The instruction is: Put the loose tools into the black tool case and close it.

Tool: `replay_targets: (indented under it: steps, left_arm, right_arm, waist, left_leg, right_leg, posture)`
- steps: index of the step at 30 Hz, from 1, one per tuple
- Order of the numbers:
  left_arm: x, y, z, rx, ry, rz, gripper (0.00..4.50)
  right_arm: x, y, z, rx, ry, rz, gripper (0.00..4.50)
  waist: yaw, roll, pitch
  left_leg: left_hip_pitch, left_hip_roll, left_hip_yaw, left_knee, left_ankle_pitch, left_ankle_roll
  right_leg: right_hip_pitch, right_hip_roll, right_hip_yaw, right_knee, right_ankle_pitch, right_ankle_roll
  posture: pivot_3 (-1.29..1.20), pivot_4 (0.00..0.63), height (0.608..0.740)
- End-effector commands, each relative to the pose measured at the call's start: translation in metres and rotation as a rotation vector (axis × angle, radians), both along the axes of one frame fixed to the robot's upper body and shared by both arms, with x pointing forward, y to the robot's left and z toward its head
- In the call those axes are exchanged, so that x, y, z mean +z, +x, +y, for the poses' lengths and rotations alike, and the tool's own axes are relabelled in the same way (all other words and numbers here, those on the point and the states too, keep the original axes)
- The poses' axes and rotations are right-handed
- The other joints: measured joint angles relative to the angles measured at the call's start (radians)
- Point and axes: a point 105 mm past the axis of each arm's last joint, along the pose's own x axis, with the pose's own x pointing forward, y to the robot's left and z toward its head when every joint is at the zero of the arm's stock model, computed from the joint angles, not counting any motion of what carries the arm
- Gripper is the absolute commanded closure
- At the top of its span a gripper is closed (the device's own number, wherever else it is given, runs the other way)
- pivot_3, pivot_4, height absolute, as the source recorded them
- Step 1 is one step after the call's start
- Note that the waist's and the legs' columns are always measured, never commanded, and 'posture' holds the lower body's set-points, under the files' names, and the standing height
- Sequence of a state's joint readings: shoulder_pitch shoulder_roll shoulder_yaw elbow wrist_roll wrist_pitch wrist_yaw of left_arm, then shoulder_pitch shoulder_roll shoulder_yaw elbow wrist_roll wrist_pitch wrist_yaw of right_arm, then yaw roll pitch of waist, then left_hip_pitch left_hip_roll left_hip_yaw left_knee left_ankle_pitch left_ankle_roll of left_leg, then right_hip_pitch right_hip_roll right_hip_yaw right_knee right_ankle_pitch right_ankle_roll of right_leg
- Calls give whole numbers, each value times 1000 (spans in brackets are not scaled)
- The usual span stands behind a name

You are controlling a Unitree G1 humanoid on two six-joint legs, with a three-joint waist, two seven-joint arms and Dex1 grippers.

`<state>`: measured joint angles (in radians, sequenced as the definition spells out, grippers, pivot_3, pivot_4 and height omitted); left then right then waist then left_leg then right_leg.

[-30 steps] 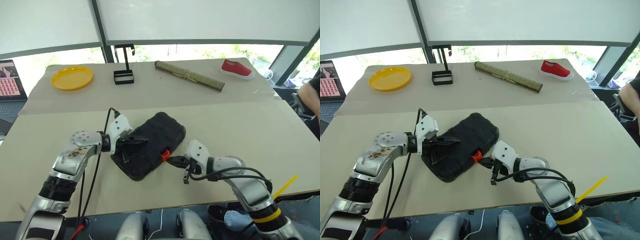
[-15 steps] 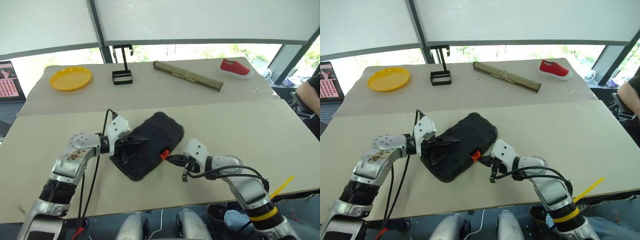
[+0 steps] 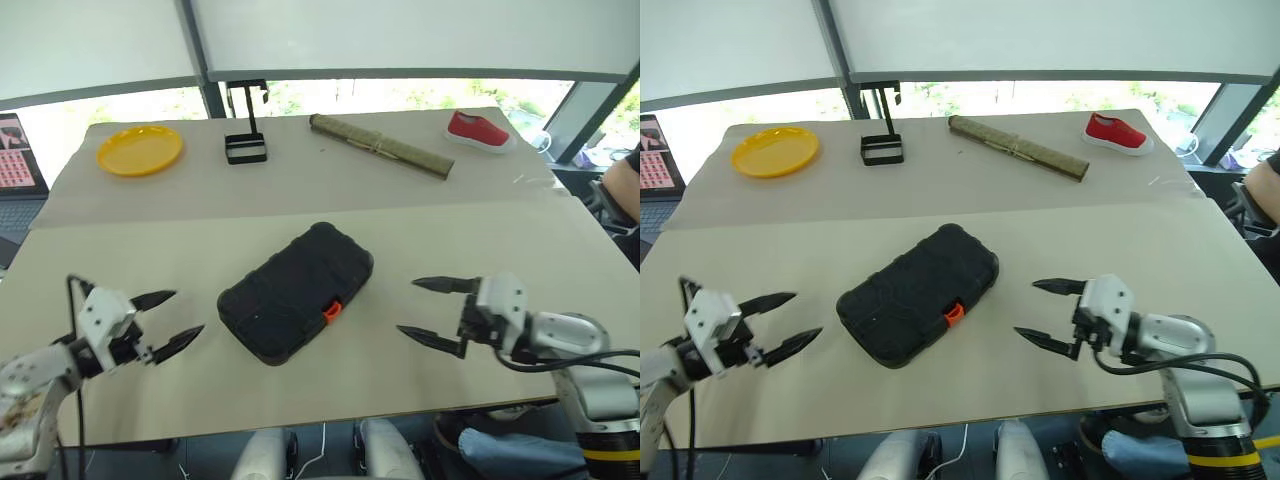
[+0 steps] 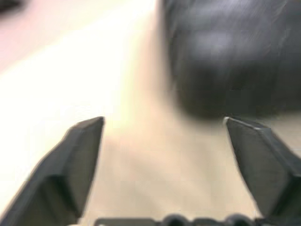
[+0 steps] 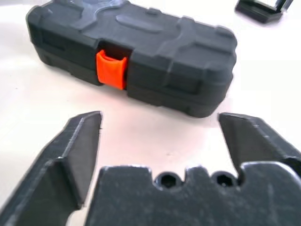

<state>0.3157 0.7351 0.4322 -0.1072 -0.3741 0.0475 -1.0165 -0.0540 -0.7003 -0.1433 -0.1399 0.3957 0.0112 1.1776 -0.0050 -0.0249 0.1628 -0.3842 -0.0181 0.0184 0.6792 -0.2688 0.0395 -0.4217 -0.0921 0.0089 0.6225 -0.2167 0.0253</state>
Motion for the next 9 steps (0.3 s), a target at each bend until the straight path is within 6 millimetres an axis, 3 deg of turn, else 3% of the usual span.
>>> replay_targets:
  steps: [1, 9]
  left_arm:
    - [1, -11, 16, 62, 72, -49, 28]
    - [0, -19, 20, 108, 84, -102, 28]
  right_arm:
    - [13, 7, -21, -22, 3, -70, 41]
    - [3, 18, -41, -55, -71, -115, 41]
  waist:
    - [6, -1, 0]
    - [17, -1, 0]
  left_leg:
    - [0, 0, 0, 0, 0, 0]
    - [-2, 1, 0, -1, 0, 0]
  right_leg:
    - [0, -1, 0, -1, 0, 0]
    - [0, -5, 0, -3, 1, 0]
  posture:
    - [0, 150, 740]
    - [0, 150, 740]
